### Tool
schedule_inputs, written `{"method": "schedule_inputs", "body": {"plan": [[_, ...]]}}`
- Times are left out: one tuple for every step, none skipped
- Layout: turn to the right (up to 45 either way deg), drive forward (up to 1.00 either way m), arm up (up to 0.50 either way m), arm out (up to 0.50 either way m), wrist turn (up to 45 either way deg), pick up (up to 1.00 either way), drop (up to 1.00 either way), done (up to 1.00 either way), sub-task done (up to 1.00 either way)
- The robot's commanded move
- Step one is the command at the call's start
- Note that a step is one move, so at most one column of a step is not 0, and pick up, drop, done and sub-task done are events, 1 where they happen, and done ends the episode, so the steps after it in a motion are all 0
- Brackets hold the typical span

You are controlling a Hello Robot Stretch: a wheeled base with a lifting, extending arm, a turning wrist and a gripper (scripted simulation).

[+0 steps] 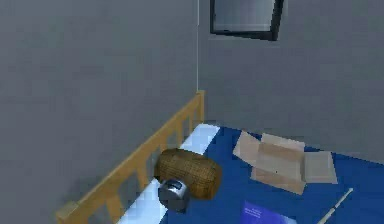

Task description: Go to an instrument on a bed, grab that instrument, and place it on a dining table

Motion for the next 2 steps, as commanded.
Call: {"method": "schedule_inputs", "body": {"plan": [[-45.0, 0.00, 0.00, 0.00, 0.0, 0.00, 0.00, 0.00, 0.00], [-45.0, 0.00, 0.00, 0.00, 0.0, 0.00, 0.00, 0.00, 0.00]]}}
